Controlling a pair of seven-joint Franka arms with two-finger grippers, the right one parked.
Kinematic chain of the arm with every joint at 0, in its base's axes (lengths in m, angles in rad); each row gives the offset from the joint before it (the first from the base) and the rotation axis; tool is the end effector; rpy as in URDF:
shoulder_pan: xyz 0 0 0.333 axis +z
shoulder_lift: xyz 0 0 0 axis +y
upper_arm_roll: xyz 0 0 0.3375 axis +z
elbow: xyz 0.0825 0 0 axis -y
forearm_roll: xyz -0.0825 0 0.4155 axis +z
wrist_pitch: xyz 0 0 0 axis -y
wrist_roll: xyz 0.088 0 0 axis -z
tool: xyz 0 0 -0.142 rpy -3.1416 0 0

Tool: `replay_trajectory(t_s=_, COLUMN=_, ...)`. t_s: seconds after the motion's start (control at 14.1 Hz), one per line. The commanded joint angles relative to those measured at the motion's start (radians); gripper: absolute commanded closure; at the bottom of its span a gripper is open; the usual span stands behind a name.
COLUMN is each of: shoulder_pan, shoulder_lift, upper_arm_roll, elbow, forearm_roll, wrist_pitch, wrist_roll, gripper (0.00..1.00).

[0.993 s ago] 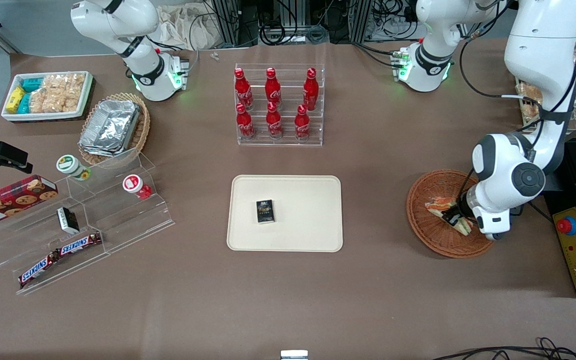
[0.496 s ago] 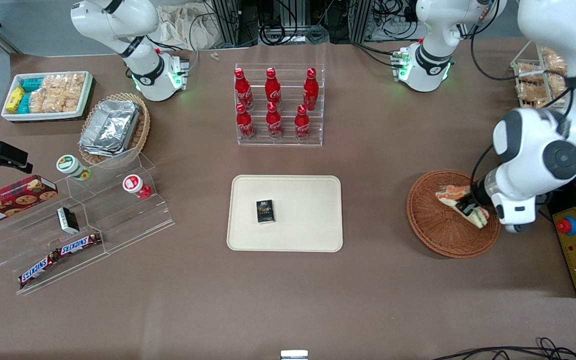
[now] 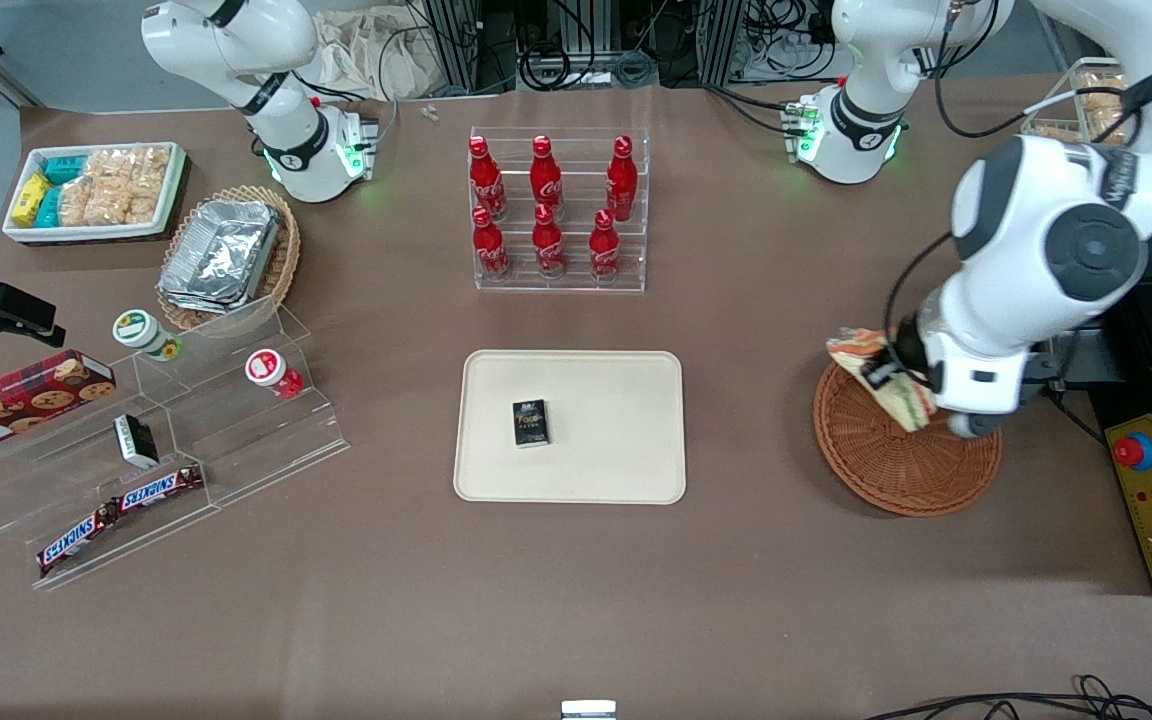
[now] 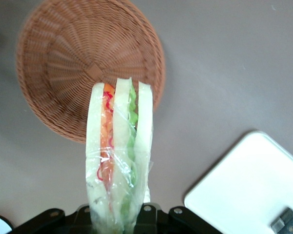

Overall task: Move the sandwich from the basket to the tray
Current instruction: 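Lift the sandwich up out of the basket with the left gripper, then carry the held sandwich over to the white tray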

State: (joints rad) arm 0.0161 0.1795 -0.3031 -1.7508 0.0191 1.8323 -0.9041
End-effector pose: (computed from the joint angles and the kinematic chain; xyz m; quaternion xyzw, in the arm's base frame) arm 0.6094 -0.1688 0.4363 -0.9522 -0.3016 0.0470 0.0106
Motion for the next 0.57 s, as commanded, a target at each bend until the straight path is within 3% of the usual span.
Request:
replay_trajectory(t_s=0.0, shoulder_pan=0.004, shoulder_lift=0.031, upper_arm_roll=-0.063, elbow=0.03, forearm_roll=0.015, wrist_pitch=-0.016, wrist_roll=-0.001, gripper=1.0)
replay_trajectory(t_s=0.21, shoulder_pan=-0.01, shoulder_lift=0.055, upper_arm_roll=-0.125, elbow=0.042, forearm_roll=0.033, wrist_pitch=0.01, wrist_roll=0.001, gripper=1.0)
replay_trajectory(t_s=0.5, shoulder_pan=-0.096, shoulder_lift=0.09, upper_arm_roll=-0.133, elbow=0.042, forearm_roll=0.038, wrist_pitch=0.094, wrist_roll=0.002, gripper=1.0)
